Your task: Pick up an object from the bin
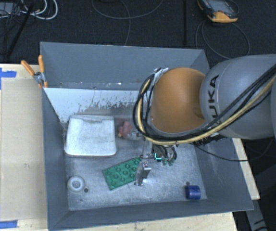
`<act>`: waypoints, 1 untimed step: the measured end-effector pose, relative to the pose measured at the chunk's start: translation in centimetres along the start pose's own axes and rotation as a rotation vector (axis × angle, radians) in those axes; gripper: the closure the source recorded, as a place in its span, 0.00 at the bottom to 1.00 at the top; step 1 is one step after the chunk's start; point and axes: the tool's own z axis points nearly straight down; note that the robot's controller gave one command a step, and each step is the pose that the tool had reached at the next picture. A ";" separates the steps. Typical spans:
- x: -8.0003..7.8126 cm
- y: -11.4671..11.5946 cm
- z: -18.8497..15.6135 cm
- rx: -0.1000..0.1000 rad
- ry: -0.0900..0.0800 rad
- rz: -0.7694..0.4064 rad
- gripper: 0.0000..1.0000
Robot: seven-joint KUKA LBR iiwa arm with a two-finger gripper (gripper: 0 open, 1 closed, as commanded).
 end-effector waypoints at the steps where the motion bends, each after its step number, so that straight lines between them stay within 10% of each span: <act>1: -2.6 1.8 10.0 0.003 -0.008 -0.079 0.00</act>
Offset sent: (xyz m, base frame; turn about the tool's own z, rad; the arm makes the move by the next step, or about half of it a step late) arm 0.0250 0.0204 -0.0971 -0.0829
